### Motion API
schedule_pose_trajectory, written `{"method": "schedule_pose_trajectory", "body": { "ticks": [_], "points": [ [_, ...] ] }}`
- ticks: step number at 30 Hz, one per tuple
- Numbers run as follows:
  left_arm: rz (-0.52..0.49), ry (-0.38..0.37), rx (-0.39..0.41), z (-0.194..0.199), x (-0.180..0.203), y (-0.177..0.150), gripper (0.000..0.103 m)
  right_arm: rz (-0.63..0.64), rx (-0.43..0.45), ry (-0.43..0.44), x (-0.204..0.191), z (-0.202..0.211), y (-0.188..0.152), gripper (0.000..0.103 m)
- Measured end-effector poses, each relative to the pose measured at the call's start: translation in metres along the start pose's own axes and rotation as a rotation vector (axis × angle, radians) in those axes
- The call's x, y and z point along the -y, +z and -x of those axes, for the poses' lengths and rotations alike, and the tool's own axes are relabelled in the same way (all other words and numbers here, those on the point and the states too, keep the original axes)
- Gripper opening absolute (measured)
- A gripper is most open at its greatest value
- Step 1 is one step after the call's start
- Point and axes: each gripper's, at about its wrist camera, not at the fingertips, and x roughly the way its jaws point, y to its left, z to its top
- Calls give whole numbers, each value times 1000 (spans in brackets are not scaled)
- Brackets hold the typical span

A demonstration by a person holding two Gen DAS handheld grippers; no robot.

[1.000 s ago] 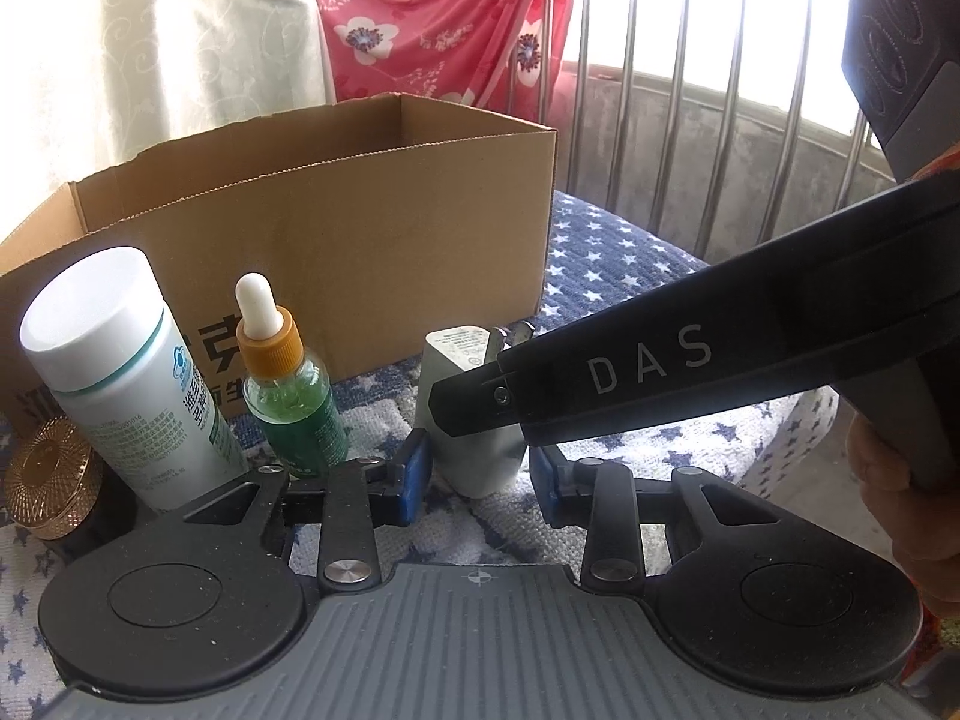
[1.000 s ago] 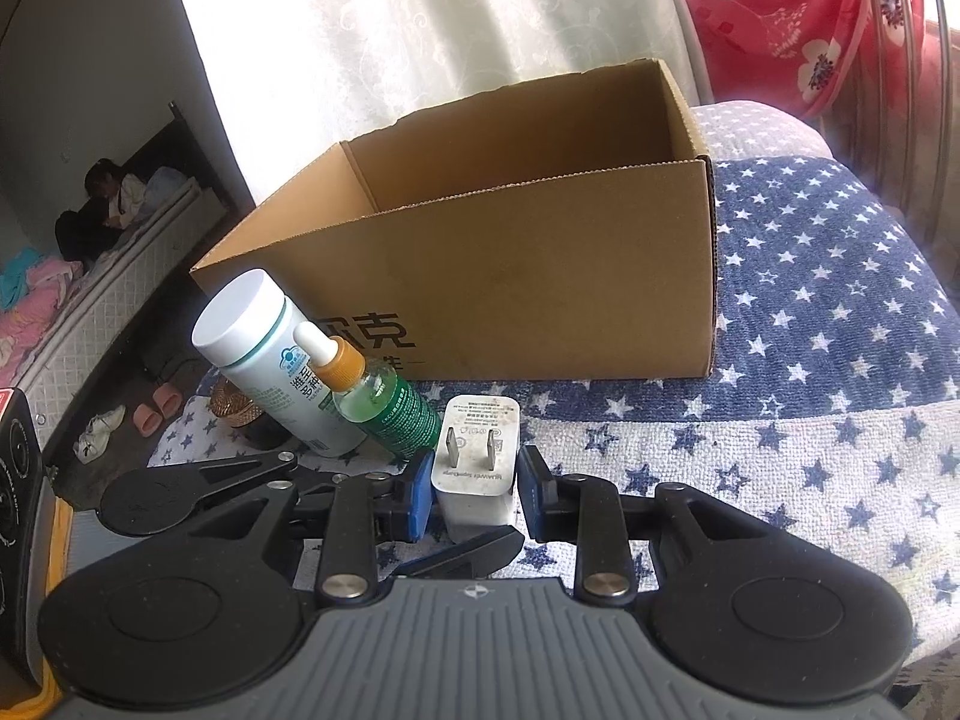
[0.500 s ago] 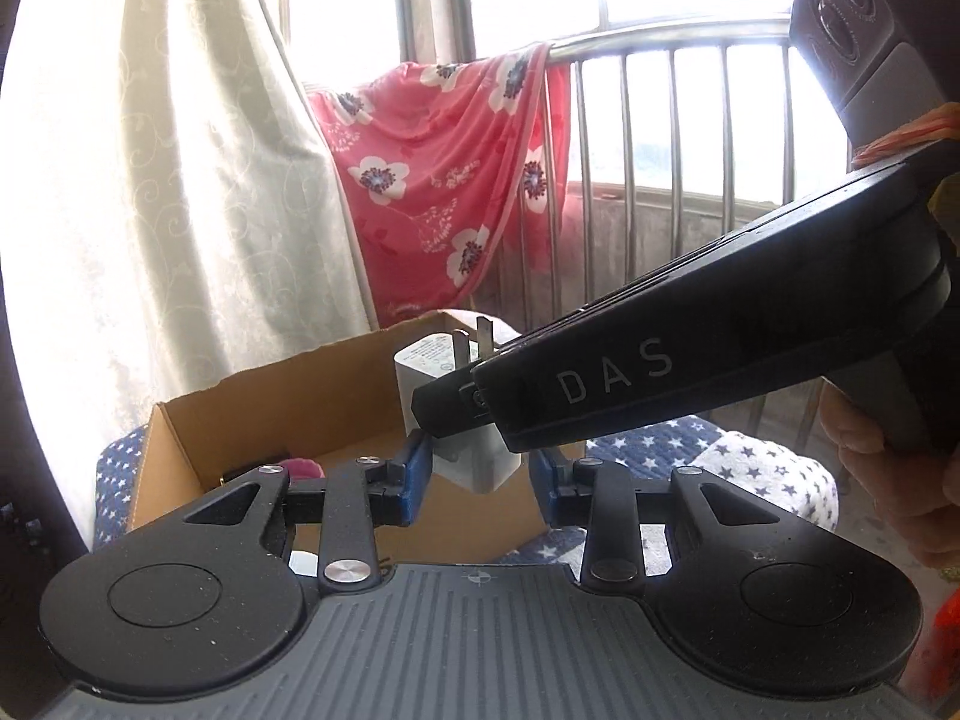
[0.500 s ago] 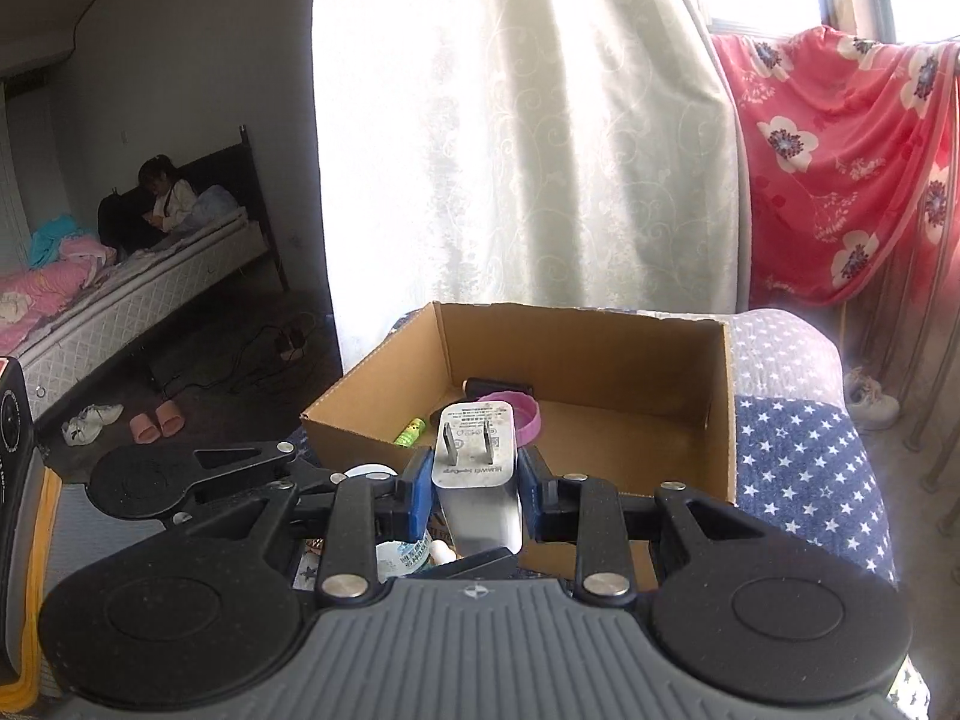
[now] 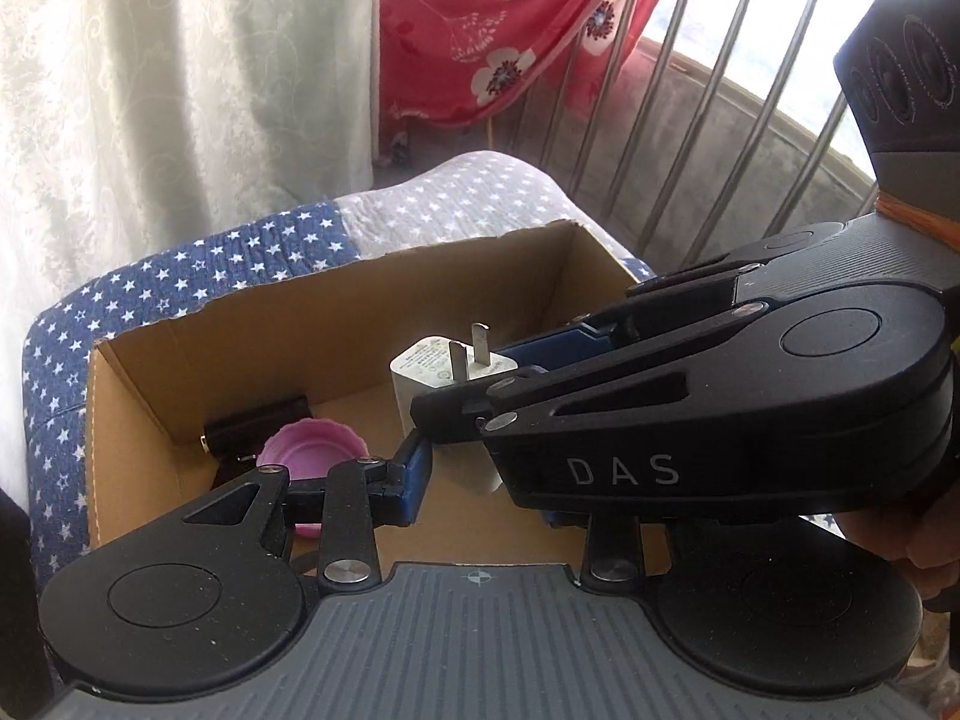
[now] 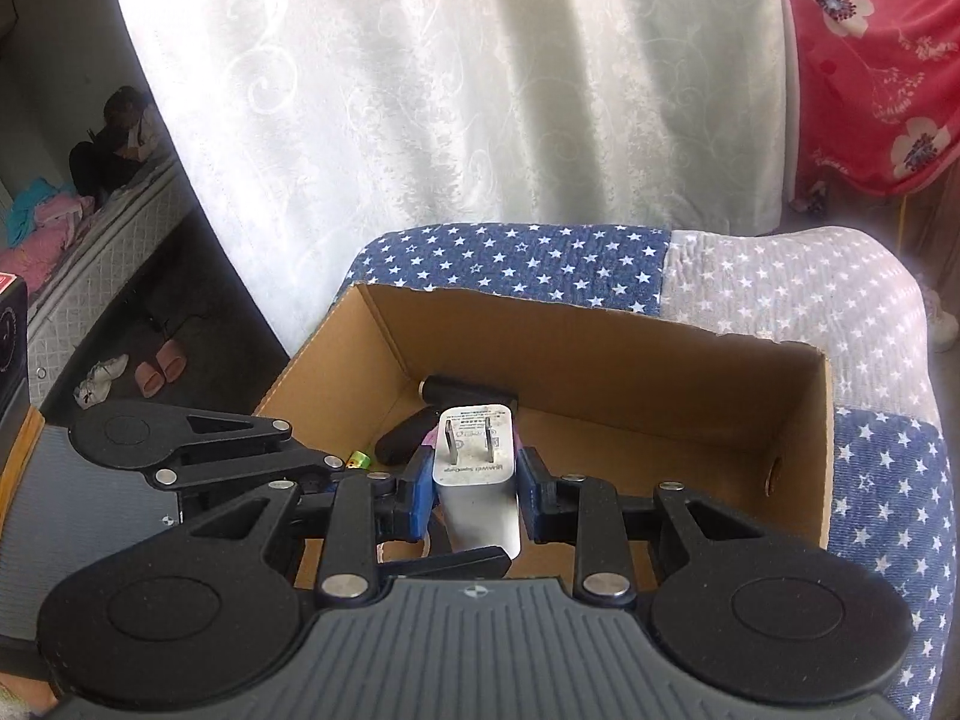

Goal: Organize rigid objects
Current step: 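Carry the white charger into the box and open the right gripper, then move the right gripper out of the box to the green dropper bottle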

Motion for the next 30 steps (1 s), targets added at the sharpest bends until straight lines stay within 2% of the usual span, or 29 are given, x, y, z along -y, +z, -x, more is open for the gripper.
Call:
{"method": "schedule_pose_trajectory", "body": {
  "ticks": [3,5,11,16,24,30],
  "points": [
    [29,-2,-79,-28,-11,16,35,-14,-48,-9,13,-28,11,31],
    [50,6,-120,-37,-21,15,35,-26,-70,-9,21,-45,16,31],
    [66,33,-183,-63,-32,21,35,-23,-99,-21,37,-80,24,30],
    [66,46,-199,-70,-35,22,35,-13,-96,-13,41,-91,25,30],
    [56,43,-198,-64,-33,21,38,-14,-103,17,42,-84,24,30],
    [72,33,-177,-52,-31,23,49,-50,-87,17,43,-61,22,32]
  ]
}}
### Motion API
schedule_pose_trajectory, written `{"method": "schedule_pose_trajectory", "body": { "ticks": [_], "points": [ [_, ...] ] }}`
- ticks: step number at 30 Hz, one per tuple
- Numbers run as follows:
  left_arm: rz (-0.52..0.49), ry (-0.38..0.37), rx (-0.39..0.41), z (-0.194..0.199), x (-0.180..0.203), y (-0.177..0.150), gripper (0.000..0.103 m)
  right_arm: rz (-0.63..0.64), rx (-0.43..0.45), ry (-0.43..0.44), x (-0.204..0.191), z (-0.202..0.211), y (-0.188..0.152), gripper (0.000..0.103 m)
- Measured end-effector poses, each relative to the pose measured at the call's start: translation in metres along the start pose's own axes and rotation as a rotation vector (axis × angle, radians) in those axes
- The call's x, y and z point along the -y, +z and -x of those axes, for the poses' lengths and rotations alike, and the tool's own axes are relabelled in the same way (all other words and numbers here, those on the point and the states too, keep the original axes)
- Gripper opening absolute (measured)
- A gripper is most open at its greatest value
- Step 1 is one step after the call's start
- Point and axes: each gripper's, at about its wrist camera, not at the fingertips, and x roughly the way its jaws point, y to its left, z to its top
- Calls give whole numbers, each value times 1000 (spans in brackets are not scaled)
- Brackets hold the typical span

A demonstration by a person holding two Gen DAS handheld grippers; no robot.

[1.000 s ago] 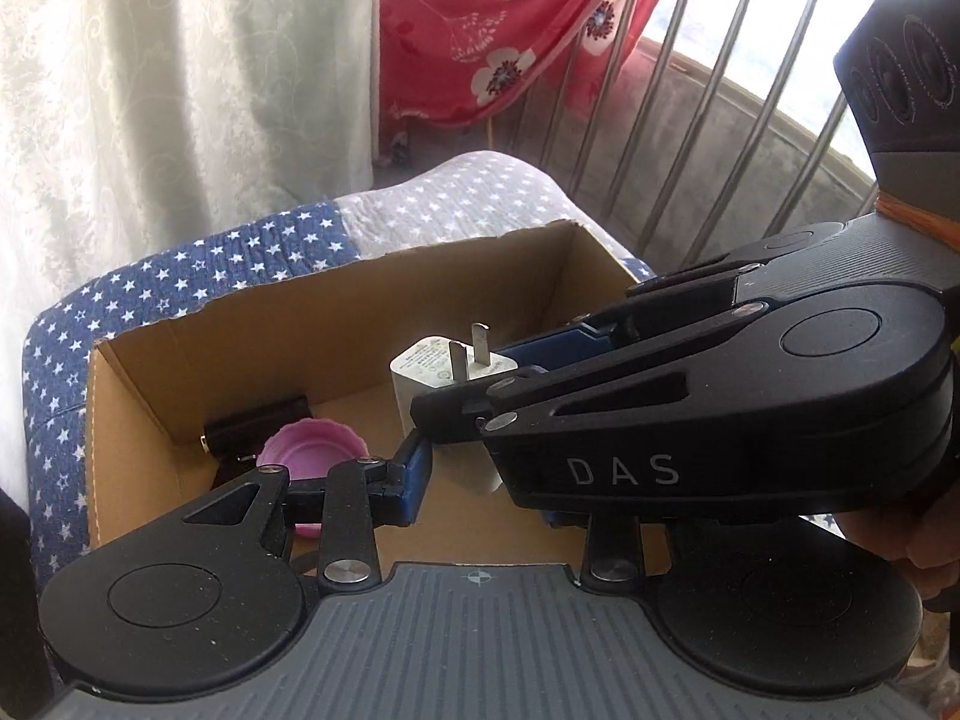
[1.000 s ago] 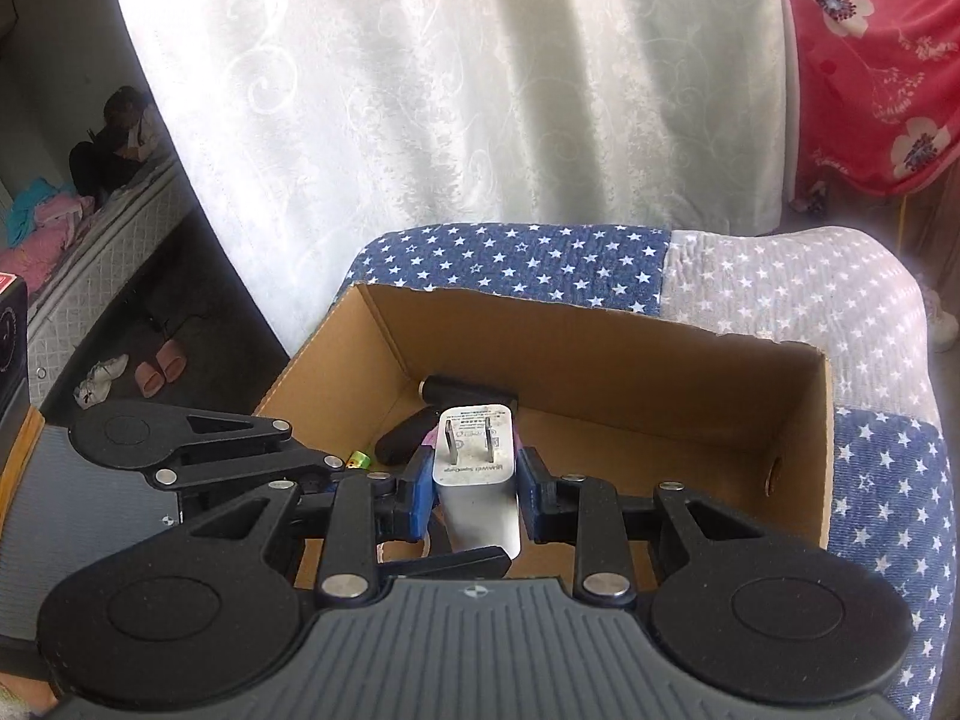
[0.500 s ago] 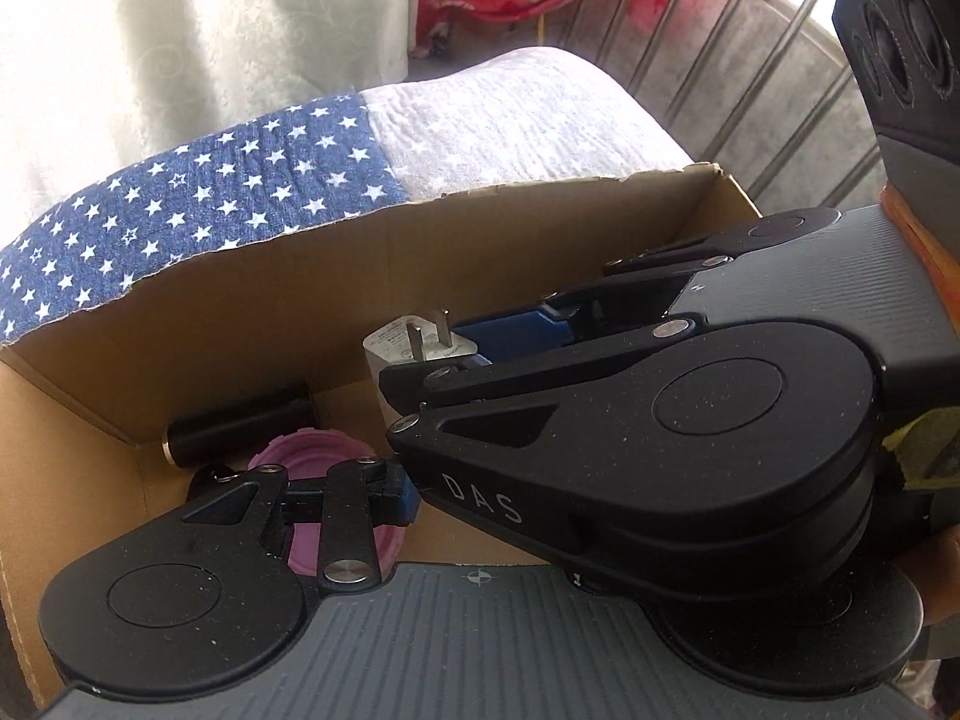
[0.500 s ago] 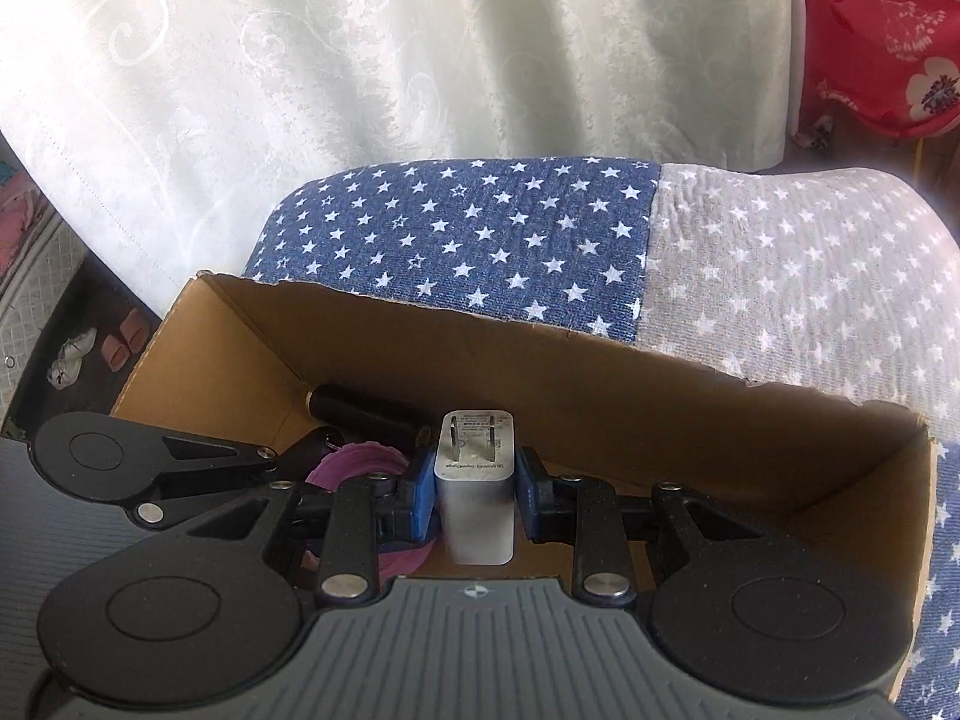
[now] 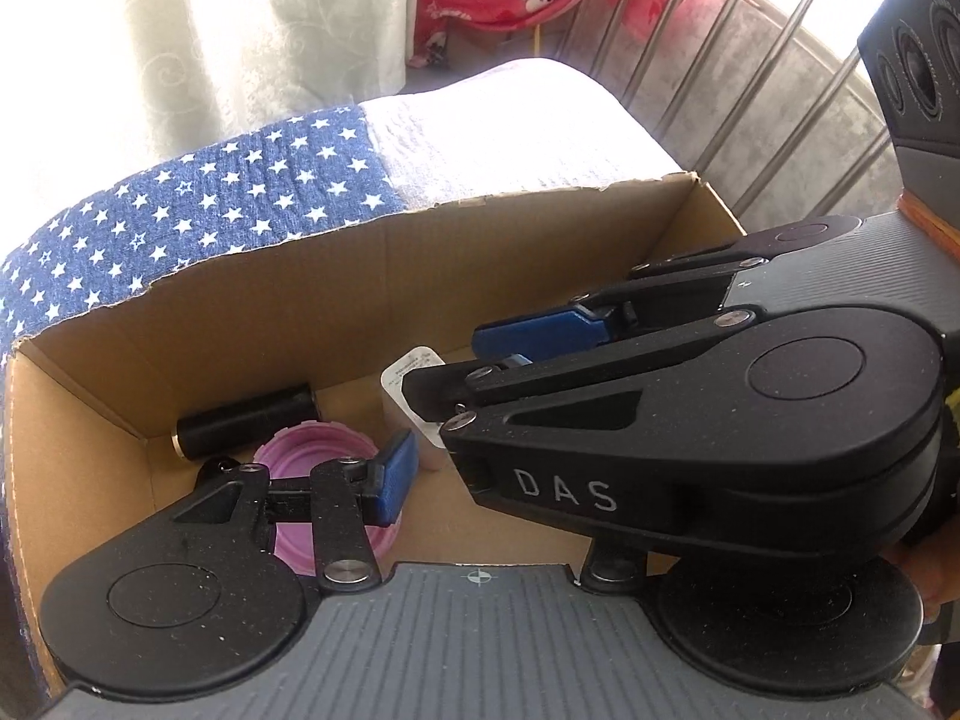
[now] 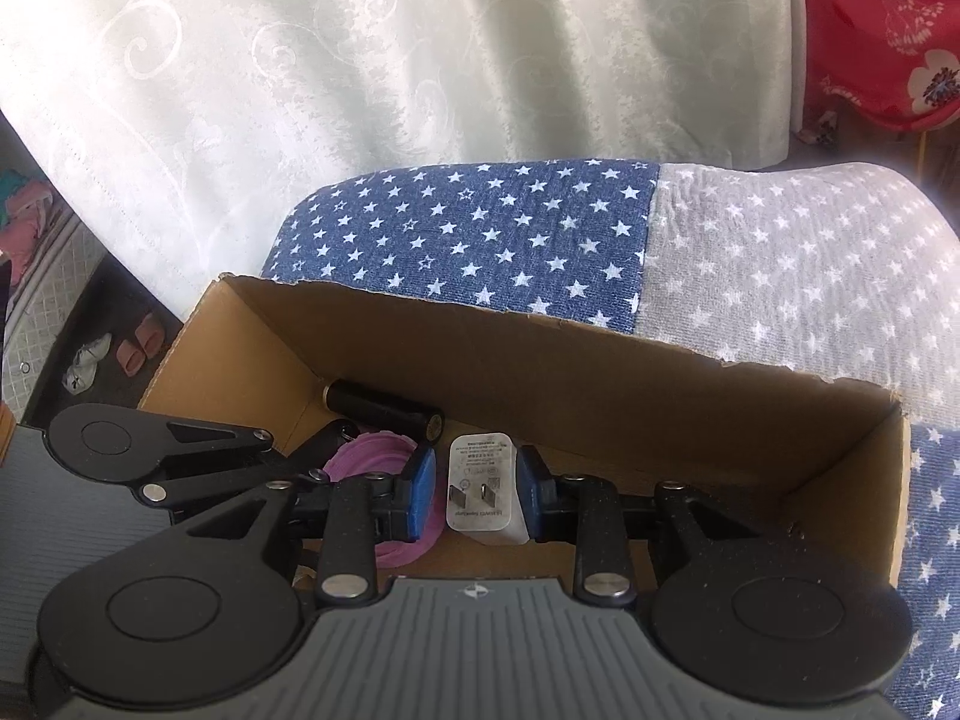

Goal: Organize rigid objects
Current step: 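Move the right gripper out of the box to the green dropper bottle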

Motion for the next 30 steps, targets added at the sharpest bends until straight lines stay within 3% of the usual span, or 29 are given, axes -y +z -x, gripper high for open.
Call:
{"method": "schedule_pose_trajectory", "body": {
  "ticks": [4,7,10,15,22,26,30],
  "points": [
    [-5,-7,59,29,2,-9,60,-29,81,31,-3,45,-11,33],
    [-22,1,137,62,5,-23,63,-36,183,78,-8,93,-30,33],
    [-56,11,229,100,11,-47,66,-25,304,133,-17,143,-63,45],
    [-148,31,390,151,27,-113,72,6,447,174,-36,193,-141,46],
    [-200,1,497,153,54,-219,72,-22,466,235,-50,184,-230,46],
    [-207,37,479,128,73,-255,71,10,419,193,-61,161,-242,46],
    [-212,56,444,95,84,-263,64,55,378,148,-69,136,-245,46]
  ]
}}
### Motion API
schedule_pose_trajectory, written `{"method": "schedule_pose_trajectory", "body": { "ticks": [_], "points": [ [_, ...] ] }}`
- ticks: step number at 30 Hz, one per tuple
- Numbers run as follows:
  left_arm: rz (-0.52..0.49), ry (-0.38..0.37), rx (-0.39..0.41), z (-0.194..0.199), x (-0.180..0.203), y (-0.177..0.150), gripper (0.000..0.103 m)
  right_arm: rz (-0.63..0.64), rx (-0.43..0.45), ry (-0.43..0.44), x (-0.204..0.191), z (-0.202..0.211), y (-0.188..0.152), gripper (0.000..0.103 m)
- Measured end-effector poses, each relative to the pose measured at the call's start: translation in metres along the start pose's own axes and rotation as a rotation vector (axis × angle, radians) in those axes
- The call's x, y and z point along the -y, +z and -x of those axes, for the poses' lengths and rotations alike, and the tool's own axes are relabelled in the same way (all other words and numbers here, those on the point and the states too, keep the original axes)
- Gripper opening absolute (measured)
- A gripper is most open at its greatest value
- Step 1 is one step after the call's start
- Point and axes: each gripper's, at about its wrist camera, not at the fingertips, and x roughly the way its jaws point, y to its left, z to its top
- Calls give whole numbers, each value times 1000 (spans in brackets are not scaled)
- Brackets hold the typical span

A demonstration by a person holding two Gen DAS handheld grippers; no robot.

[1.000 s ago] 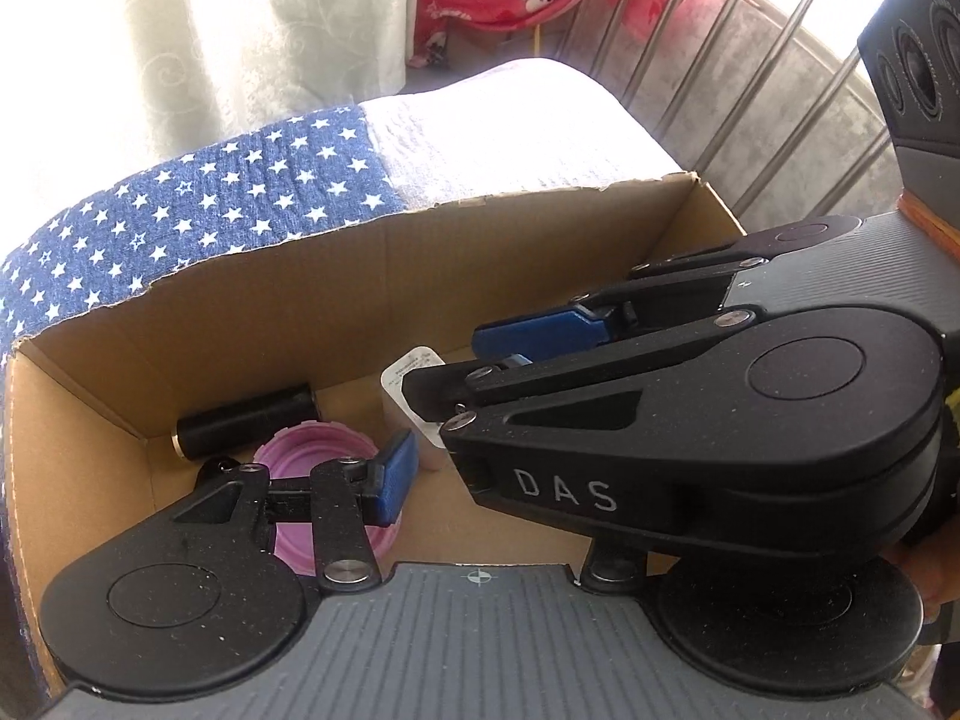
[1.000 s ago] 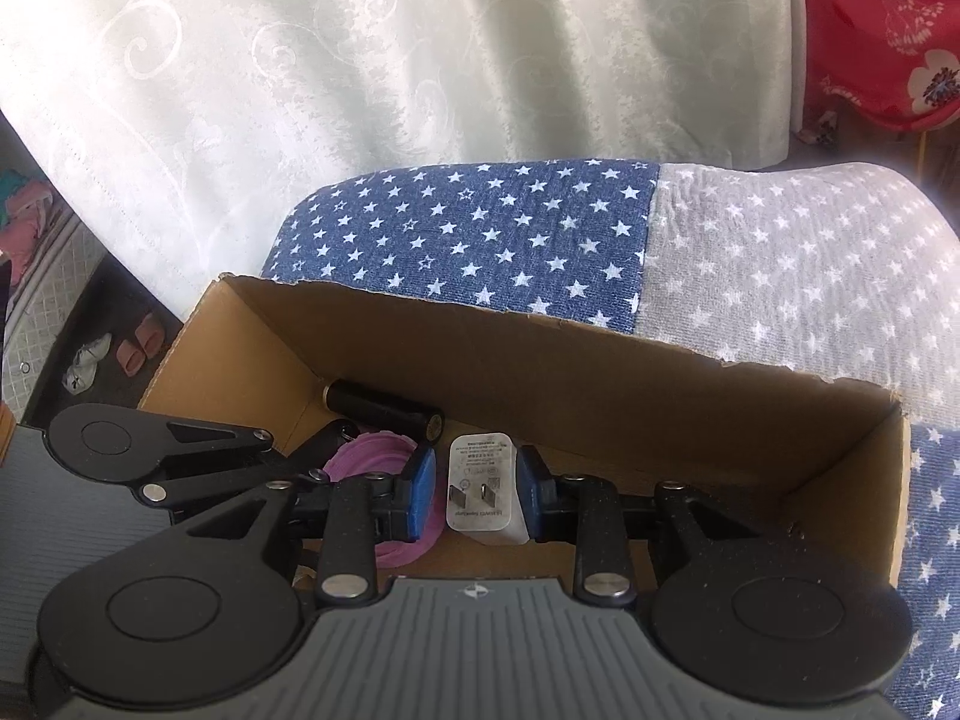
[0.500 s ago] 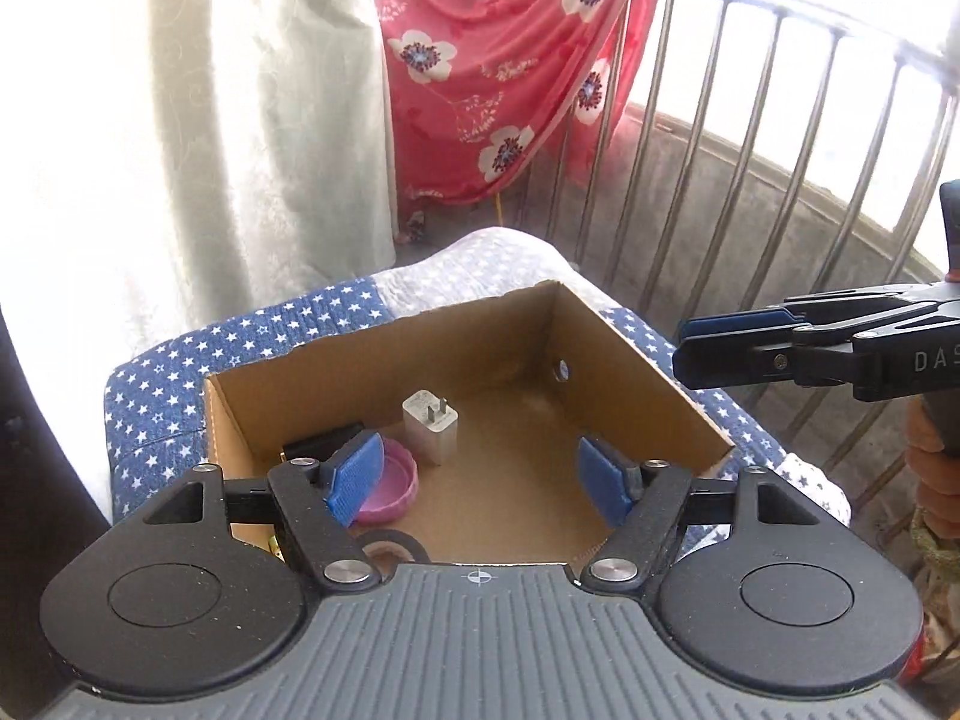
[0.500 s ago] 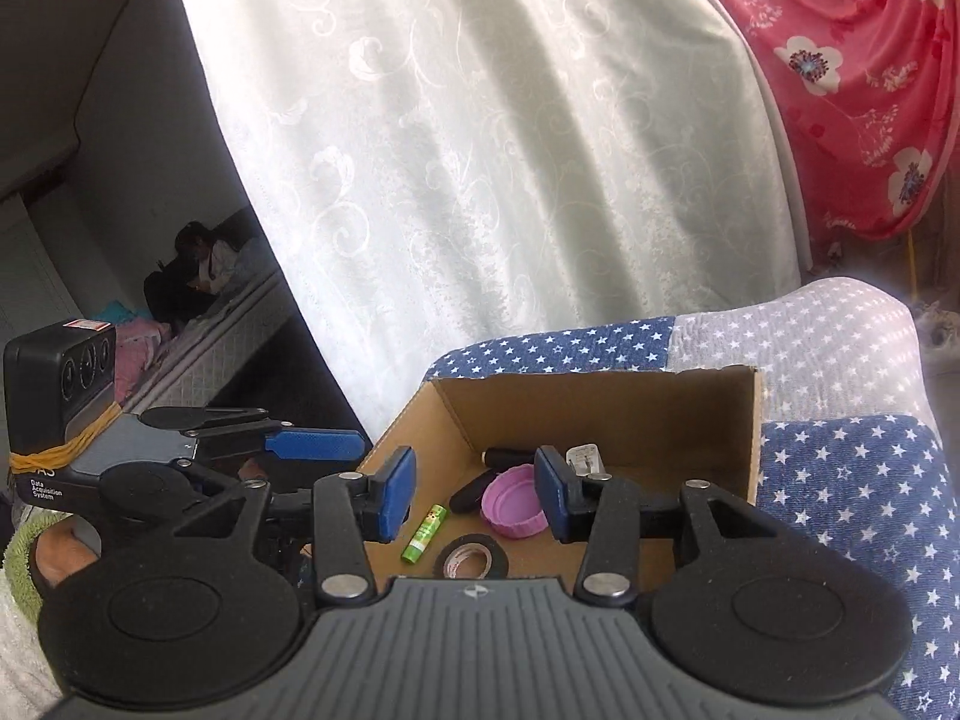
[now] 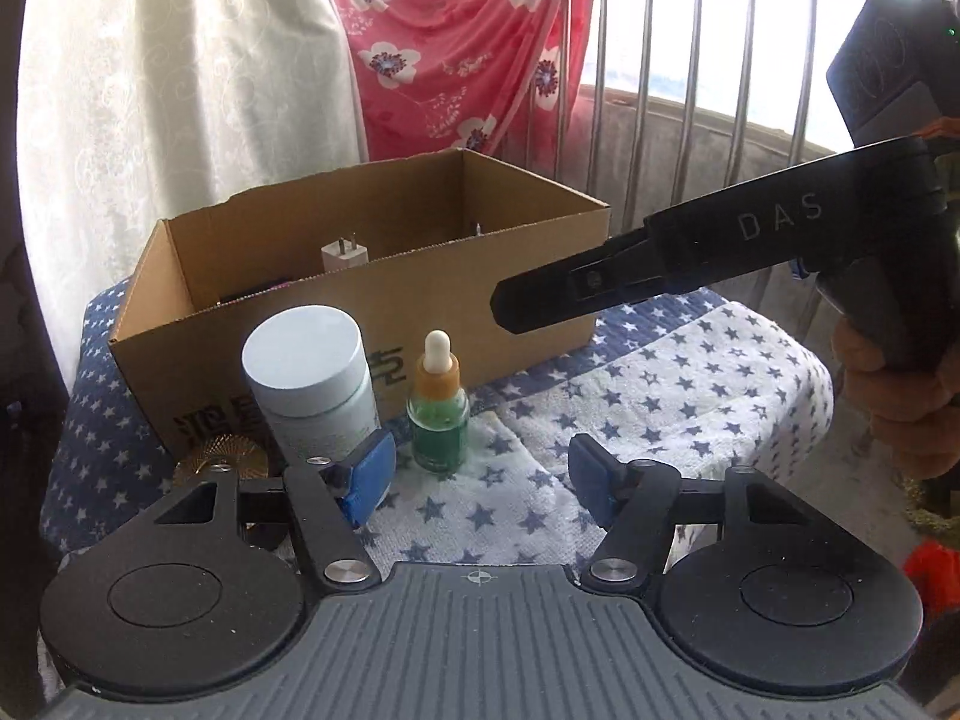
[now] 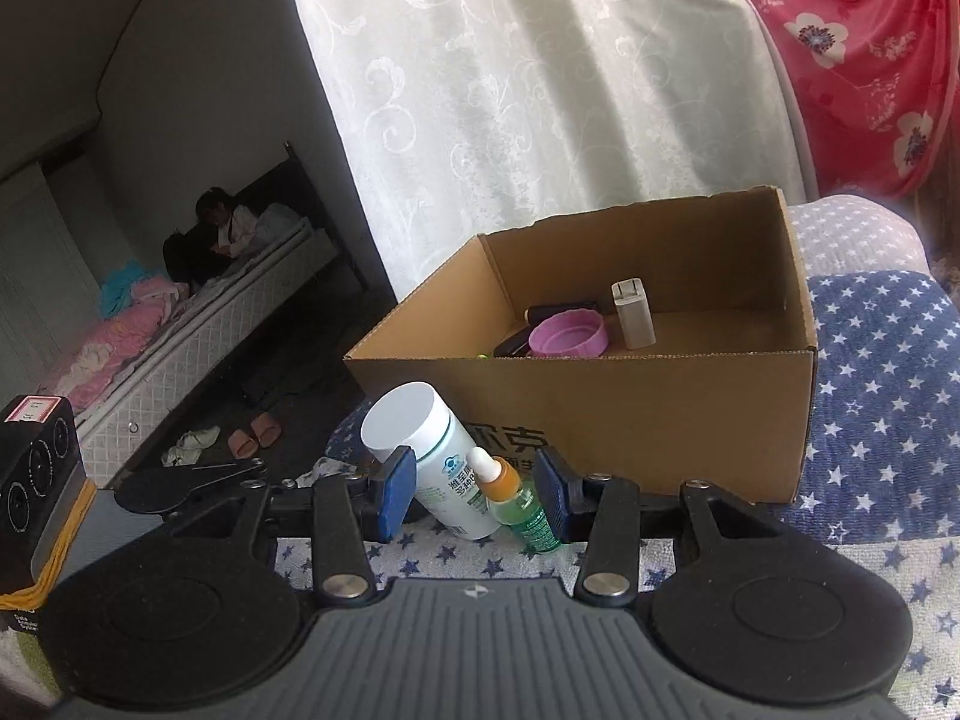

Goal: Organize rigid objects
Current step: 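Move the right gripper out of the box to the green dropper bottle, then close the right gripper around the green dropper bottle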

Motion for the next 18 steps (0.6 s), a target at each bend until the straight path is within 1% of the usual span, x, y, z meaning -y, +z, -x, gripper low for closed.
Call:
{"method": "schedule_pose_trajectory", "body": {
  "ticks": [2,4,9,11,14,18],
  "points": [
    [3,9,-12,-12,7,-4,59,14,-20,-14,-1,-8,-2,46],
    [-7,29,-4,-19,11,-6,58,32,-33,-21,-4,-10,-9,46],
    [-32,97,16,-33,17,-9,55,101,-42,-39,-11,-16,-12,46],
    [-36,123,17,-37,19,-14,51,133,-48,-45,-14,-19,-12,46],
    [-41,149,23,-41,20,-14,50,175,-58,-64,-15,-26,-11,45],
    [-31,168,32,-44,18,-13,50,204,-71,-61,-16,-31,-9,43]
  ]
}}
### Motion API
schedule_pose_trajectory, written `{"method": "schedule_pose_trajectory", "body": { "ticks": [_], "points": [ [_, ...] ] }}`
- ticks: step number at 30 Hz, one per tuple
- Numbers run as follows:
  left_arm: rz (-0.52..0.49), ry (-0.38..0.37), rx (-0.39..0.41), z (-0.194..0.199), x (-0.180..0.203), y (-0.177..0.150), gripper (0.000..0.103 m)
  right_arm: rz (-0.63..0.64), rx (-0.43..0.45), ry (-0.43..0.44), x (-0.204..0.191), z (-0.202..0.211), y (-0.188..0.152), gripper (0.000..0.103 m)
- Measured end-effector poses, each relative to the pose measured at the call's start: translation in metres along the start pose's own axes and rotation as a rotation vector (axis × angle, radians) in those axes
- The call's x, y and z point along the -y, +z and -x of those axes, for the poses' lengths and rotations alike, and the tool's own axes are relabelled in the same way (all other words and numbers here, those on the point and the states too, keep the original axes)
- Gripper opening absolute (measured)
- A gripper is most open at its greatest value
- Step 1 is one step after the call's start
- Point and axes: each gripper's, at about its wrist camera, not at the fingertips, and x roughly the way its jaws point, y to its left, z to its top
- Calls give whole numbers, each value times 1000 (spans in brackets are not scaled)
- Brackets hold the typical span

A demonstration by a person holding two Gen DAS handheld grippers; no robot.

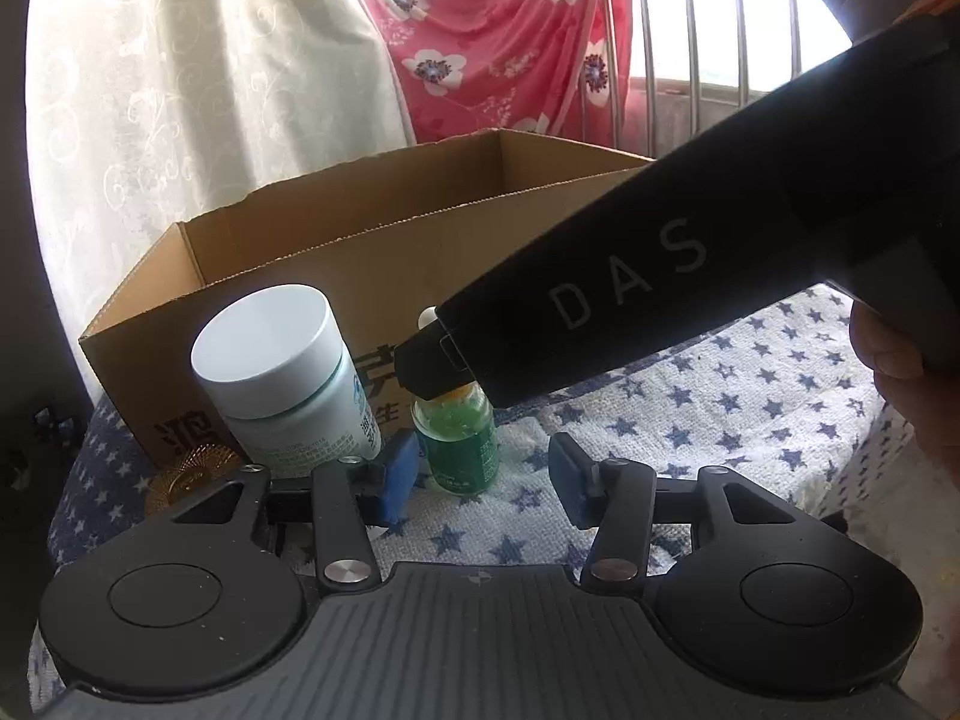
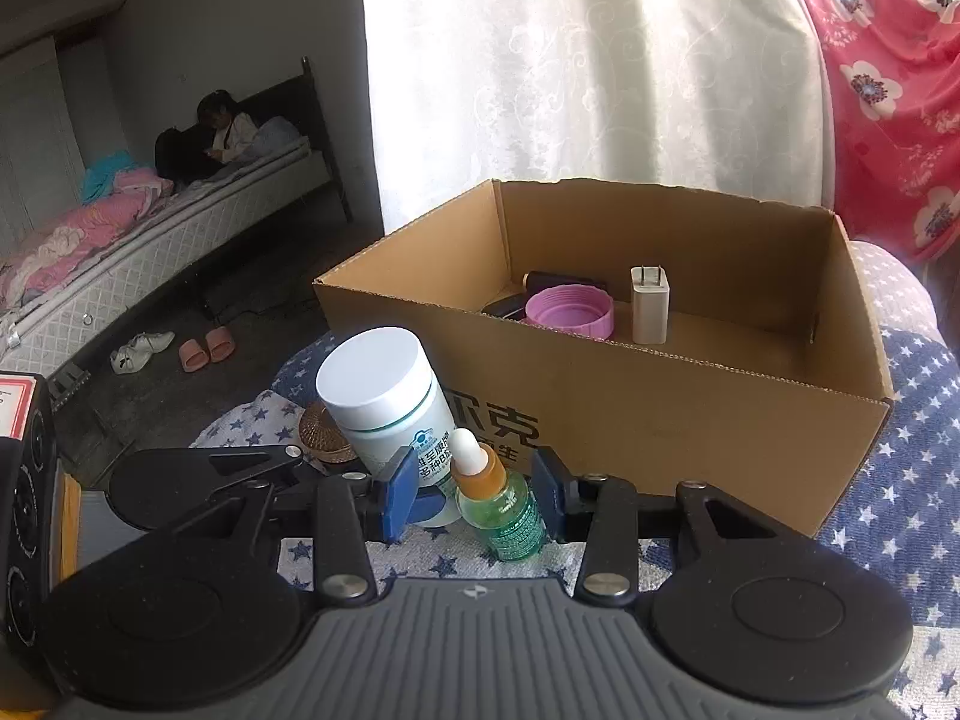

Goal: Organize rigid objects
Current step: 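Close the right gripper around the green dropper bottle, then carry the dropper bottle into the box and open the right gripper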

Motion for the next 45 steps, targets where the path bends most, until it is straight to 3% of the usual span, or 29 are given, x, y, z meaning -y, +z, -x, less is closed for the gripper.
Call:
{"method": "schedule_pose_trajectory", "body": {
  "ticks": [4,8,13,21,31,41,45],
  "points": [
    [16,9,-10,-6,-1,0,48,19,-13,3,-2,-7,2,39],
    [33,24,-9,-9,-3,1,37,33,-20,10,-3,-14,3,35],
    [71,31,-25,-14,-5,0,31,30,-29,14,1,-18,2,24],
    [74,37,-19,-12,-2,-2,28,10,-36,6,3,-12,1,24],
    [70,-10,22,12,-3,6,28,34,-8,-34,-11,19,5,23],
    [44,-34,166,58,-8,50,28,111,111,-55,-27,68,56,23],
    [34,-69,154,46,-21,85,28,112,114,-50,-11,64,92,23]
  ]
}}
